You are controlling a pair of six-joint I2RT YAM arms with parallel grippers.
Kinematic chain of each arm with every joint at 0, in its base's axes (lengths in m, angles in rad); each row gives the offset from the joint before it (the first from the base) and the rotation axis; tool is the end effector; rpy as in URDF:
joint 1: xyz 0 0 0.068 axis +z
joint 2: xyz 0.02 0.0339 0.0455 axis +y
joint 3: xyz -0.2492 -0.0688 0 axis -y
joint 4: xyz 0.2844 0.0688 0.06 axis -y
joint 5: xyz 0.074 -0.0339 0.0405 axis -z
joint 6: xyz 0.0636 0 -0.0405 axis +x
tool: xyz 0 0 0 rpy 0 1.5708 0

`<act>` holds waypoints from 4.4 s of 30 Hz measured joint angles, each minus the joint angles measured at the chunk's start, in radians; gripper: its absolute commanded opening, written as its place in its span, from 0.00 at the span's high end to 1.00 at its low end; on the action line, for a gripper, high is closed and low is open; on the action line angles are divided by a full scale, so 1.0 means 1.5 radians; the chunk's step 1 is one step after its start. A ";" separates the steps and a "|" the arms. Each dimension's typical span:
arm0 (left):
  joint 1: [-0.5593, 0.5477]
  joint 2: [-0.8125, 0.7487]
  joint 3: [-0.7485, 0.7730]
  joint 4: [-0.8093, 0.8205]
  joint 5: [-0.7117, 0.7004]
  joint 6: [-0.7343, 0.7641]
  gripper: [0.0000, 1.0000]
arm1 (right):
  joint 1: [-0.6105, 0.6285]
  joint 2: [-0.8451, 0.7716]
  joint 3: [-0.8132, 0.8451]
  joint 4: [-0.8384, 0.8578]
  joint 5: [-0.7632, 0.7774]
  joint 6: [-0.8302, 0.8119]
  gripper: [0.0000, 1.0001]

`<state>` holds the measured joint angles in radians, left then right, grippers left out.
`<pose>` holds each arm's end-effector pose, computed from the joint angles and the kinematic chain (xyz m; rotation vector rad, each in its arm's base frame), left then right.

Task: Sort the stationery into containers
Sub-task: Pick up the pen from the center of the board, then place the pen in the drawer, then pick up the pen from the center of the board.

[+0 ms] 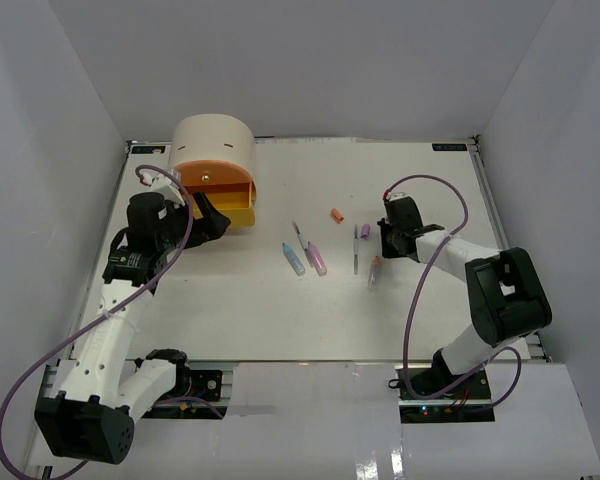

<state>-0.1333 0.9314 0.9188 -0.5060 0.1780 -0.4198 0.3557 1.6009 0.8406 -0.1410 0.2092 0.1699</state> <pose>0.2711 -0.0477 0.3022 -0.1939 2.1140 -0.5181 0.3416 0.1128 0.1033 -0.1378 2.4413 -0.0269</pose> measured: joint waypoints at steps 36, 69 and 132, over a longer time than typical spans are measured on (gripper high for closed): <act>-0.298 0.304 0.195 0.170 0.005 -0.237 0.83 | 0.258 -0.275 0.011 0.160 -0.269 0.004 0.83; 0.054 0.129 0.004 0.322 -0.179 -0.351 0.74 | 0.252 -0.334 -0.105 0.130 -0.059 0.054 0.10; -0.229 0.262 0.248 0.048 0.065 -0.166 0.02 | 0.226 -0.395 -0.134 0.160 -0.025 0.036 0.91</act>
<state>-0.4763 1.3251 1.2911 -0.4343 0.2760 -0.6682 0.6941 1.0088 0.6399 0.0990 0.1711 0.2245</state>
